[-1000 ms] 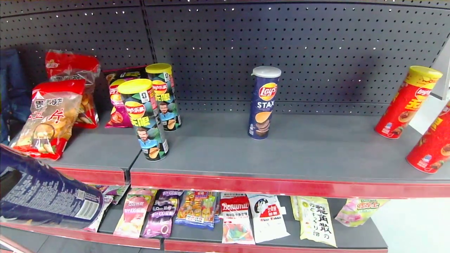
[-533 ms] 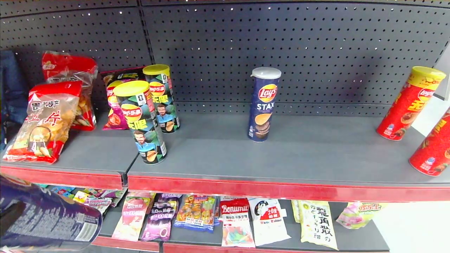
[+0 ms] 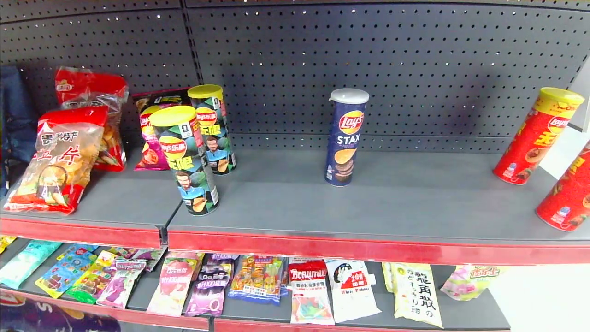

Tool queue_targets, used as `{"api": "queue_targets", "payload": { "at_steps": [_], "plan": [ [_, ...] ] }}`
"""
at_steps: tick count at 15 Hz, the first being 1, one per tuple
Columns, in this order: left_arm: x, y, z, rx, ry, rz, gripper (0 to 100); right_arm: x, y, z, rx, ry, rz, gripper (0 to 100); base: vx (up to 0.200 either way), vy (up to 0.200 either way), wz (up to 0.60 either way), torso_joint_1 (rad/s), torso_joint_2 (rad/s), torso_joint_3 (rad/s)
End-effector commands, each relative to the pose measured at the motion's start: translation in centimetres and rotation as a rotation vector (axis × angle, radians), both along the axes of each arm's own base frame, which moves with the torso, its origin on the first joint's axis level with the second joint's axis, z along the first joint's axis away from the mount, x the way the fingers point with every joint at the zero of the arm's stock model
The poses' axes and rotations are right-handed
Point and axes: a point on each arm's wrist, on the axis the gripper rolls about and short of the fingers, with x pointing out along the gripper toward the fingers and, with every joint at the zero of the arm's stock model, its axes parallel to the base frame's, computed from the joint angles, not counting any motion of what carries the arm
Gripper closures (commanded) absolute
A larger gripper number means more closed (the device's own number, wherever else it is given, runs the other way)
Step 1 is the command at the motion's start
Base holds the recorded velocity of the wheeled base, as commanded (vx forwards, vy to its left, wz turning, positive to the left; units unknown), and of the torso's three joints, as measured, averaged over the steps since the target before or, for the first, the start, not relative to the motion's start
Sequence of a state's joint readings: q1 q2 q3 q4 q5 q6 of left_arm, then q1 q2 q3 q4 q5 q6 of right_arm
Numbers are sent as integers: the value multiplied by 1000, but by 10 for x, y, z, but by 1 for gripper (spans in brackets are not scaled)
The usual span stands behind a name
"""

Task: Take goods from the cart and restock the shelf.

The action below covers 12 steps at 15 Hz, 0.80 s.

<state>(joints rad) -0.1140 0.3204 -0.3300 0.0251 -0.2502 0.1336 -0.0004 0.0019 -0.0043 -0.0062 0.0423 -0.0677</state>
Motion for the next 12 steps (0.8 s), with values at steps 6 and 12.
{"api": "queue_targets", "payload": {
  "at_steps": [6,12],
  "plan": [
    [-1,2,1,1,0,77,100,123,17,220,71,30,331,0,0,0,0,0,0,0],
    [-2,3,3,-1,-7,105,100,242,107,173,-12,230,639,0,0,0,0,0,0,0]
  ]
}}
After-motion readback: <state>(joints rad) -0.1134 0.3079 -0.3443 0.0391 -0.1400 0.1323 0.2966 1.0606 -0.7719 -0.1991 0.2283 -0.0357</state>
